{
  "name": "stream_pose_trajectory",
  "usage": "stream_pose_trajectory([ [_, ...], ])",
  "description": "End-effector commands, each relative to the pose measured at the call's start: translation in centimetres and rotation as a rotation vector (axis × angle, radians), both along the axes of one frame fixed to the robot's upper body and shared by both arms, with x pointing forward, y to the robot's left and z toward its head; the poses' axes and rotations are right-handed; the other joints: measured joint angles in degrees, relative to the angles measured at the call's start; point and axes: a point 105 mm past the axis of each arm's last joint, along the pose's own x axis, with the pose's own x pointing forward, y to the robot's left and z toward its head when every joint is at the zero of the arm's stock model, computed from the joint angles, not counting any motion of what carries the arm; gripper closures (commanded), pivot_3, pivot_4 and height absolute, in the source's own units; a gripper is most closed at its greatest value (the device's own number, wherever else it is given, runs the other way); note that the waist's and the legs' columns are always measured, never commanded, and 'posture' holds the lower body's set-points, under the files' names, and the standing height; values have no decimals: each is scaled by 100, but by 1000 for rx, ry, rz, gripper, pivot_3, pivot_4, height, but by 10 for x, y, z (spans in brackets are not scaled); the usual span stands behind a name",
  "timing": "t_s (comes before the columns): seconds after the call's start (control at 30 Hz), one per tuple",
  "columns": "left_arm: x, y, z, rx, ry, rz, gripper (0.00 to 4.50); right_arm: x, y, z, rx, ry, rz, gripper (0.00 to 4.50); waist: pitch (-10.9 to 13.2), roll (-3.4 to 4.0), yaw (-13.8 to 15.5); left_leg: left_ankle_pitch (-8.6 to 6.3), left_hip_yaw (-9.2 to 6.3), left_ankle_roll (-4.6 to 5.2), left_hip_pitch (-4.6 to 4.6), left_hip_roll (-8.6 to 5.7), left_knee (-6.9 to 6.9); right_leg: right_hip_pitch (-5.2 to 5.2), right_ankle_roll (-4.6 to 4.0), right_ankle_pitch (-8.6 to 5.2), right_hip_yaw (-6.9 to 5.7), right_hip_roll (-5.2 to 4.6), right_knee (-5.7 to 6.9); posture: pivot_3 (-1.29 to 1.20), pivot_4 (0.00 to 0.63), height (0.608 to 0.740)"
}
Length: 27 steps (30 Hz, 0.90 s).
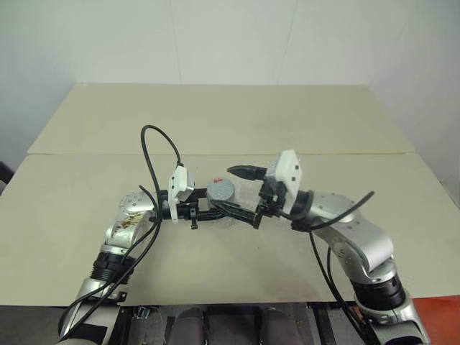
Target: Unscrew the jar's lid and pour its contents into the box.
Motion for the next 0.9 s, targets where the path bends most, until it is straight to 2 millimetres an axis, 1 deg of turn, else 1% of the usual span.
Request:
stream_pose_trajectory([
  [0.03,0,-1,13,-13,-58,-12,2572,1,5,6,-1,-35,-5,22,0,0,9,0,0,0,-3,0,0,-1,0,0,-2,0,1,0,150,740],
  [0.23,0,0,14,-14,-57,-9,2572,3,10,6,1,-31,0,22,0,0,5,0,2,0,-8,1,0,-9,0,0,0,0,1,0,150,740],
  [0.33,0,0,14,-13,-57,-8,2572,4,9,6,2,-27,-9,22,0,0,1,1,3,-1,-8,1,0,-13,0,0,2,0,1,0,150,740],
  [0.73,0,1,14,-13,-56,-9,2572,6,-5,3,-6,-17,-44,22,0,0,1,2,4,-2,-24,0,0,-28,0,0,3,0,5,0,150,740],
  [0.9,0,1,14,-13,-56,-9,2572,6,-14,1,-11,-11,-65,22,0,0,2,1,3,-2,-26,0,1,-28,0,0,3,0,5,0,150,740],
])
